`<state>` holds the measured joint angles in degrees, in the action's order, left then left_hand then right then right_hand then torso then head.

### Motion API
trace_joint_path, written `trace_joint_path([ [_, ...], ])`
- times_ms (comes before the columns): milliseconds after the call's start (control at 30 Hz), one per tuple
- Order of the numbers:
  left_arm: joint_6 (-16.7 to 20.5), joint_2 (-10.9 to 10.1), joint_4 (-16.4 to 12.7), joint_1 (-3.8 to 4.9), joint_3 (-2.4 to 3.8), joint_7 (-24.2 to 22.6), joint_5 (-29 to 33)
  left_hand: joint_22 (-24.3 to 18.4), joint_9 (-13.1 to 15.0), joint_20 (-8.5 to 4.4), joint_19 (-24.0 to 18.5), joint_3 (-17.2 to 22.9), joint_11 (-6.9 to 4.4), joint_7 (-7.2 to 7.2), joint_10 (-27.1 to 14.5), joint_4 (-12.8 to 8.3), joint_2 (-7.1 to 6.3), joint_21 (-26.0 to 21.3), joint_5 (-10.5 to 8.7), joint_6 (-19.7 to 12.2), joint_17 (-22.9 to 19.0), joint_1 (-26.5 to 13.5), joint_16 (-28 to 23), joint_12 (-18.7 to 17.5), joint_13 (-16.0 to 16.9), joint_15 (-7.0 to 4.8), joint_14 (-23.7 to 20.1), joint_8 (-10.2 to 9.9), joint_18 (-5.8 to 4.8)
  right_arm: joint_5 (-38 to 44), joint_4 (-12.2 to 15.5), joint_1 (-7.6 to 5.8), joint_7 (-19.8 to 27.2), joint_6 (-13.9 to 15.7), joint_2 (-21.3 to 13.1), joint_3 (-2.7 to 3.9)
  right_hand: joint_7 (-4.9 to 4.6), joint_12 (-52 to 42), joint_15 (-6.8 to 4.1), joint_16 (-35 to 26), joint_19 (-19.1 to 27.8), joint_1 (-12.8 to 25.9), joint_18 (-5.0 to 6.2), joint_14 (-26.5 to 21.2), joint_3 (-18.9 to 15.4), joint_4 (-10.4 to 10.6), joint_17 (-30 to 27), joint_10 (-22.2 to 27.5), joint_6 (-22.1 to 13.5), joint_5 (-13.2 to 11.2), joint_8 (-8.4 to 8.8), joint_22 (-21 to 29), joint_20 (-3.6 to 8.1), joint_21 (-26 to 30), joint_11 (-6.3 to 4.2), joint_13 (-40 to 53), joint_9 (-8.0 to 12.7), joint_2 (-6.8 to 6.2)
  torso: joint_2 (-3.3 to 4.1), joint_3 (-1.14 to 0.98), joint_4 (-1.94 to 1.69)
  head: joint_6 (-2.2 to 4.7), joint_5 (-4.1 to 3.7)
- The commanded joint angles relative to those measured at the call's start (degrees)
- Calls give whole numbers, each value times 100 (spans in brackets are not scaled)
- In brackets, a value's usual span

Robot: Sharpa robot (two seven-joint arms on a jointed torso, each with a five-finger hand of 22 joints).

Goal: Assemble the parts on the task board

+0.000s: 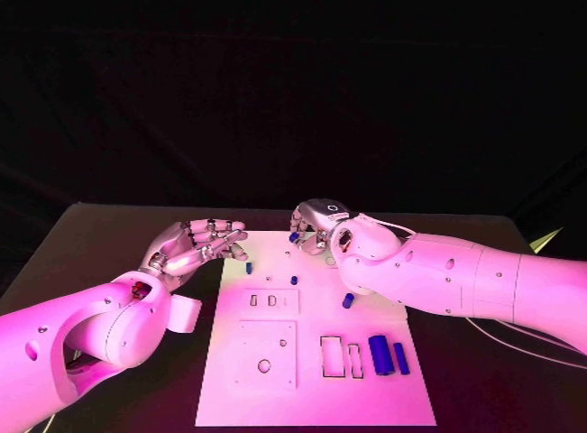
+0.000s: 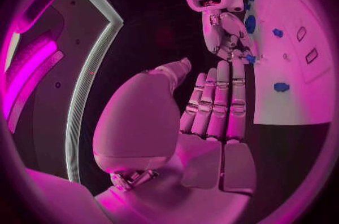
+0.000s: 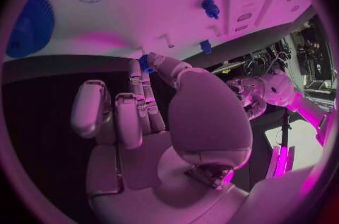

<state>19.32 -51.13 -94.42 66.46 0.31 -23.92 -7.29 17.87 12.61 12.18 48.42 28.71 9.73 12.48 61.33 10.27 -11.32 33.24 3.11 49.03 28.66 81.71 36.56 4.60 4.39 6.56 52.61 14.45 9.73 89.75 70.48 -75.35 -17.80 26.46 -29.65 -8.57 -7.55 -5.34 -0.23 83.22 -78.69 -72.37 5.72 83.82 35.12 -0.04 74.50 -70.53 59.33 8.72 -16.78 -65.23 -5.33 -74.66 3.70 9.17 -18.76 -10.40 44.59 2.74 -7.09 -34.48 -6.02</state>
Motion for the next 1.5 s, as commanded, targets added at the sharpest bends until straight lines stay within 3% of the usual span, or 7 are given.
trace_joint_path([
  [33, -85, 15, -12, 9, 6, -48, -23, 5, 7, -2, -47, -7, 4, 82, -44, -21, -3, 29, -14, -48, 9, -17, 23, -36, 9, -12, -34, -2, 37, 6, -30, 0, -5, -29, 25, 2, 1, 25, -19, 35, -29, 52, -101, 342, -14, 35, 3, 15, 9, 5, -11, 7, -17, -15, 34, 6, -237, 23, 3, -5, 16, 5, 29],
  [900, -38, 17, -9, 18, 8, -40, -23, 35, 6, 3, -77, -4, 13, 87, -95, -39, -4, 72, -14, -91, 6, -24, 42, -53, 3, -6, -47, -20, 38, -22, -138, 12, 44, -310, 157, -2, -43, 104, 11, 37, 25, 130, -86, 331, -24, 76, -17, 117, -123, -10, 35, 79, -40, 42, 75, -1, -283, -66, 14, 3, 16, -17, 74],
  [1100, -28, 12, -8, 20, 8, -39, -23, 41, 5, 4, -83, -3, 16, 89, -106, -43, -2, 80, -14, -101, 5, -24, 45, -57, 2, -5, -51, -24, 38, -69, -161, 12, 66, -228, 163, -2, -149, 162, 82, 84, 69, 181, -73, 340, -11, 118, 68, 293, -393, -13, 181, 142, -95, 96, 159, -11, -282, -146, 18, 3, 19, 0, 73],
  [1167, -25, 11, -9, 21, 8, -36, -23, 45, 5, 5, -88, -3, 18, 91, -113, -46, -2, 86, -14, -108, 5, -25, 47, -58, 1, -3, -53, -27, 38, -88, -160, 12, 80, -204, 160, -2, -239, 176, 151, 78, 164, 238, -39, 324, -57, 154, 38, 534, -736, -99, 397, 324, -154, 227, 240, -35, -233, -253, 20, 3, 21, 6, 71],
  [1333, -4, 6, -1, 24, 8, -24, -23, 65, 4, 9, -104, -2, 27, 101, -150, -59, 2, 115, -14, -140, 3, -27, 59, -66, -2, 2, -59, -39, 39, -116, -91, 11, 113, -206, 98, -2, -277, 81, 166, 114, 322, 193, 44, 316, -536, 225, 110, 962, -1543, -24, 870, 720, -186, 537, 253, -60, -145, -332, 22, -9, 21, 32, 83],
  [1367, -2, 5, 3, 24, 8, -22, -23, 70, 3, 9, -107, -2, 29, 103, -159, -62, 3, 122, -14, -147, 2, -28, 62, -67, -3, 4, -60, -41, 40, -119, -68, 11, 115, -213, 75, -2, -114, -26, 132, 110, 319, -33, 61, 309, -1338, 312, 94, 1102, -1850, -25, 1029, 782, -165, 617, 245, -43, -141, -226, 19, -16, 26, 42, 87],
  [1500, -5, -4, 30, 25, 8, -22, -17, 72, 3, 10, -109, -2, 30, 103, -162, -63, 4, 126, -14, -150, 2, -28, 63, -68, -3, 4, -61, -42, 40, -131, 166, 10, 112, -212, -152, -2, -178, -221, 147, 104, 292, -409, 60, 307, -1958, 577, 74, 1212, -1810, -3, 1012, 819, -169, 695, 226, -11, -223, -61, 12, -12, 45, 53, 95],
])
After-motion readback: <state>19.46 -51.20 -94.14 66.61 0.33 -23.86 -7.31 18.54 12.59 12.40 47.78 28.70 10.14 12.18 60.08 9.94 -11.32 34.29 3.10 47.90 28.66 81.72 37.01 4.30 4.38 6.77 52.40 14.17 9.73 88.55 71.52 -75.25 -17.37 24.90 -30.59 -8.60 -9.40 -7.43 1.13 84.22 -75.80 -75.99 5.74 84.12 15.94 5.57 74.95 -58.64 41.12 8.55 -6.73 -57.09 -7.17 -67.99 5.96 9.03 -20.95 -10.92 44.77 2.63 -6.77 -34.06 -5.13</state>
